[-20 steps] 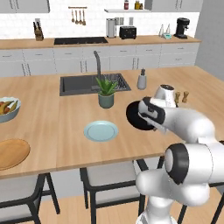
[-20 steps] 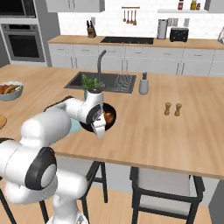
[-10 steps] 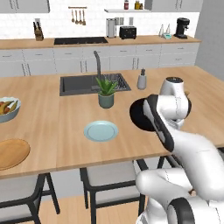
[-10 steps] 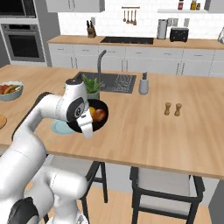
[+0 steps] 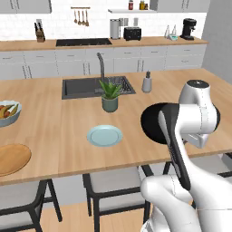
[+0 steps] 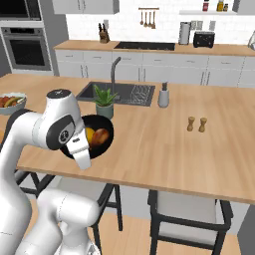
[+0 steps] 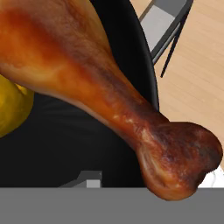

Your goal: Pick the chicken drumstick and lemon from their plates and place them in the bowl. Then put the bowl in the fridge.

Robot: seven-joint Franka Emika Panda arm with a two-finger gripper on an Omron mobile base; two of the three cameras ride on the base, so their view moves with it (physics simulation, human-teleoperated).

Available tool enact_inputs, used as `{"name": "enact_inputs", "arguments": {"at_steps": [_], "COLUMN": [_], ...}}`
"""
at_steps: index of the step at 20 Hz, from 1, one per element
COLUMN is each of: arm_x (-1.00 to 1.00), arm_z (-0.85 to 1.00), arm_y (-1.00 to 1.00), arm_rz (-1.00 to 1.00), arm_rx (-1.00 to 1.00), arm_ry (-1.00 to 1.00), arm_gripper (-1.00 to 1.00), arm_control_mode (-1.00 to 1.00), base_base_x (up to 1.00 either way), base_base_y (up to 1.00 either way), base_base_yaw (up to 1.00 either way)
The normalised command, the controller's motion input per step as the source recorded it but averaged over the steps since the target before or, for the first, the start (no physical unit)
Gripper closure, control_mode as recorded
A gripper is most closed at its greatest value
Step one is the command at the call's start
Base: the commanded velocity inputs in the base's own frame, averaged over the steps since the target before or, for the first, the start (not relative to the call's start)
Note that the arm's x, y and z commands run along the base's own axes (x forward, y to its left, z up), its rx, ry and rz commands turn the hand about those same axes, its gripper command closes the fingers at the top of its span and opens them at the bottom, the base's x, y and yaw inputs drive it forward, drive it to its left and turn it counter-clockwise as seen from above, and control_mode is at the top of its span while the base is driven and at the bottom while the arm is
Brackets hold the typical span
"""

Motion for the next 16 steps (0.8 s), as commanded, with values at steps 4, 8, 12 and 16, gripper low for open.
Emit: {"name": "enact_inputs", "arguments": {"at_steps": [4, 8, 12, 16], "arm_x": [0.0, 0.0, 0.0, 0.0], "arm_z": [0.0, 0.0, 0.0, 0.0], "arm_y": [0.0, 0.0, 0.0, 0.0], "arm_rz": [0.0, 0.0, 0.0, 0.0], "arm_rx": [0.0, 0.0, 0.0, 0.0], "arm_ry": [0.0, 0.0, 0.0, 0.0], "arm_gripper": [1.0, 1.0, 1.0, 1.0], "arm_control_mode": [1.0, 1.0, 1.0, 1.0], "base_base_x": [-0.82, -0.48, -0.28, -0.37], "base_base_y": [0.38, 1.0, 1.0, 1.0], "base_base_yaw": [0.04, 0.06, 0.0, 0.0]}}
